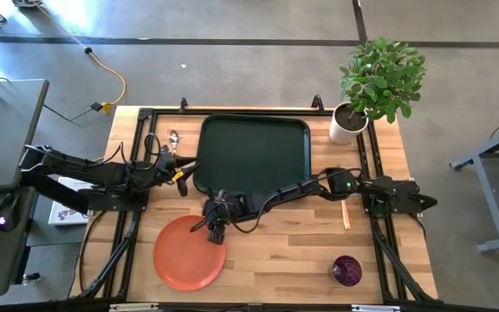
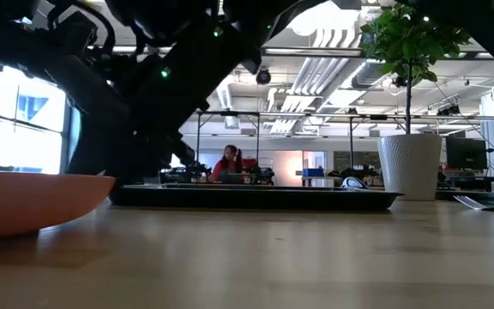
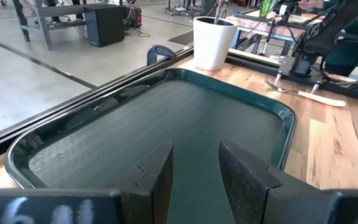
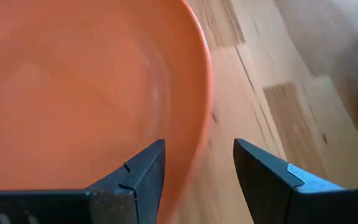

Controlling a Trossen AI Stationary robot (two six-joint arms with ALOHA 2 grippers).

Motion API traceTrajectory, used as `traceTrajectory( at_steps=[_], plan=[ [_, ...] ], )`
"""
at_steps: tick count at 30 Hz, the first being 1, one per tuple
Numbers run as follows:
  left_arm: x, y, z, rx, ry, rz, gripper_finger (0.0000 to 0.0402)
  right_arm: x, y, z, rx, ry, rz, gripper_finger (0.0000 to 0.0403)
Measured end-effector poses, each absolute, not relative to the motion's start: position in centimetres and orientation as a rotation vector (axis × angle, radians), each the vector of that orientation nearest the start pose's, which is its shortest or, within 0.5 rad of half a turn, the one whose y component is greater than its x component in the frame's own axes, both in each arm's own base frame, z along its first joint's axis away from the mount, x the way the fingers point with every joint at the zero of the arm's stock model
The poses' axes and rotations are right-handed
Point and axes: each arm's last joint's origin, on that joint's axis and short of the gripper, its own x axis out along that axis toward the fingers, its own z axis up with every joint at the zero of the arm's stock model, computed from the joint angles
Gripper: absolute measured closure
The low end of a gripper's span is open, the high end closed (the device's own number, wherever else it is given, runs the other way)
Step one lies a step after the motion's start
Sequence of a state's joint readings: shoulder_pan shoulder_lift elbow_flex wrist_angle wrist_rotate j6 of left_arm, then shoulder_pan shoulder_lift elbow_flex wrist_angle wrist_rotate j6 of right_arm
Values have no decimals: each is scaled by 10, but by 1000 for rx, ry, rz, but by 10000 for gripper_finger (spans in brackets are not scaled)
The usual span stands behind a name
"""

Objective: Pick and place plate/cup/fork/spoon on tray
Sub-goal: Put the orange plate on the black tray

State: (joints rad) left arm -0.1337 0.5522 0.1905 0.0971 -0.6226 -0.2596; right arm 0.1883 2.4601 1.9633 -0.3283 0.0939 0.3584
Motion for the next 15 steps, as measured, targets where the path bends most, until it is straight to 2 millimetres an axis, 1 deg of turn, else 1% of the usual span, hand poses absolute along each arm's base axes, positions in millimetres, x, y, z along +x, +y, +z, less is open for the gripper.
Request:
traceTrajectory(
  at_steps=[3, 6, 9, 13, 15],
  plan=[
    [135, -1, 187, -153, 185, 517, 282, 523, 95, 132, 210, 862, -82, 224],
    [135, -1, 187, -153, 186, 518, 282, 520, 93, 129, 214, 901, -86, 242],
    [135, -1, 187, -154, 187, 512, 282, 520, 92, 129, 207, 910, -85, 287],
    [135, -1, 187, -152, 194, 508, 282, 520, 90, 132, 230, 916, -65, 375],
    [134, -1, 185, -149, 210, 509, 282, 519, 91, 137, 238, 919, -30, 390]
  ],
)
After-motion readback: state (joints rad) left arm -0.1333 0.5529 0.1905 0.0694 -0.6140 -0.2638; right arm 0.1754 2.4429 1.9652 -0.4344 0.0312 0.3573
